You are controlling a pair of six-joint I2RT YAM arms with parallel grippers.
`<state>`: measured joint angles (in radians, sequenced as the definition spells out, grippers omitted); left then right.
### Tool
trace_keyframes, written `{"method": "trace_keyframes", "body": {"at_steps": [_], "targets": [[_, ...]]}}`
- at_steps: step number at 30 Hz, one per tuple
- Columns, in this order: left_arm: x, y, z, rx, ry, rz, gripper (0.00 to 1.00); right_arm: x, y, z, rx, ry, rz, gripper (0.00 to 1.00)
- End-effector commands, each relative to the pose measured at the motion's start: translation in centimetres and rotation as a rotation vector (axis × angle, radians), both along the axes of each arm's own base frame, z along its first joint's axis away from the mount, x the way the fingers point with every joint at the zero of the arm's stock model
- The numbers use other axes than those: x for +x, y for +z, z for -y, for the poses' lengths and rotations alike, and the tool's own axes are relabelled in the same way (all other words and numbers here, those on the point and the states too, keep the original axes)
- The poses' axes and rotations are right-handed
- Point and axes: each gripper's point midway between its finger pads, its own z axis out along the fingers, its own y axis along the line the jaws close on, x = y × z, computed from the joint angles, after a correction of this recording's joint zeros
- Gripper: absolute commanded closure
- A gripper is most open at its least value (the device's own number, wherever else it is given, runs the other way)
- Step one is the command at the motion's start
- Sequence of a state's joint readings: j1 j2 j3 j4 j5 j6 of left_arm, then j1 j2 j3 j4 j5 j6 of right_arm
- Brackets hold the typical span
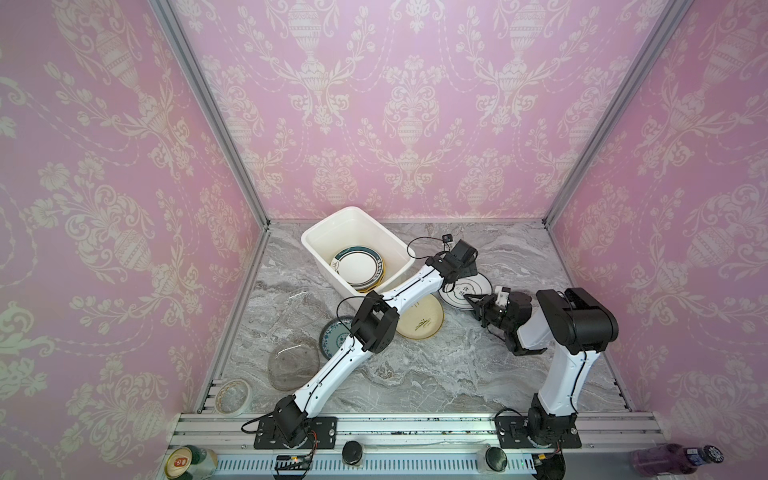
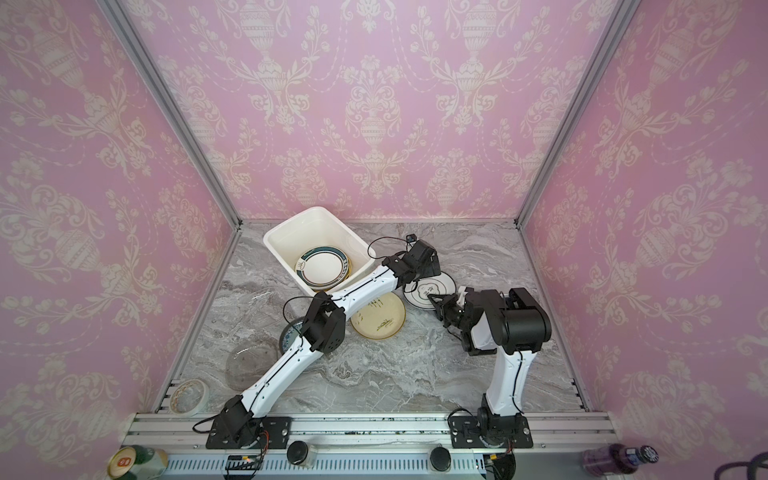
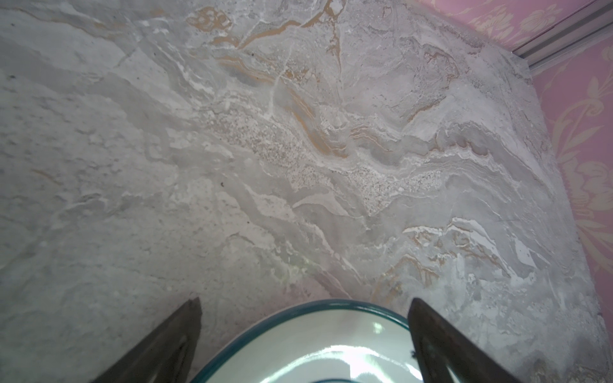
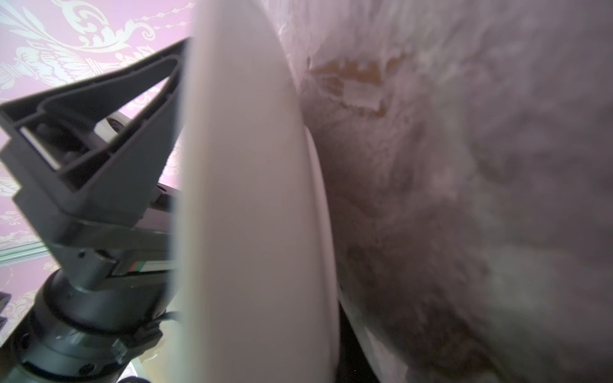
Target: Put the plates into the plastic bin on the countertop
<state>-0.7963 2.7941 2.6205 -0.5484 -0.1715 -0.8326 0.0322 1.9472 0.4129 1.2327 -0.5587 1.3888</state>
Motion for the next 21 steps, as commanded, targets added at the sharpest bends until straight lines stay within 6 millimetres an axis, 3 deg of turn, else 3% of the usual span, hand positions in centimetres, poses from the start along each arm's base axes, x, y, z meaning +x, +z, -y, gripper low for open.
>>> {"method": "trace_keyframes", "body": {"at_steps": [1, 6, 12, 21], "targets": [[-2.8, -3.0, -1.3, 0.085, 0.01, -0.125, 0.01, -0.5, -1.9, 0.5, -0.021, -0.025, -0.06, 0.84], [-2.9, -2.3, -1.3, 0.085, 0.006, -0.12, 0.01, -0.7, -1.4, 0.6, -0.025, -0.027, -0.057, 0.87], [-2.6, 0.1, -0.8, 0.049, -0.002, -0.09, 0.01, -1.3, -0.2, 0.5, -0.076, 0.008, -0.079, 0.99], [-2.3, 7.7, 0.4, -0.037, -0.045, 0.025, 0.01, -3.8, 4.5, 1.2, -0.307, 0.103, -0.119, 1.0]]}}
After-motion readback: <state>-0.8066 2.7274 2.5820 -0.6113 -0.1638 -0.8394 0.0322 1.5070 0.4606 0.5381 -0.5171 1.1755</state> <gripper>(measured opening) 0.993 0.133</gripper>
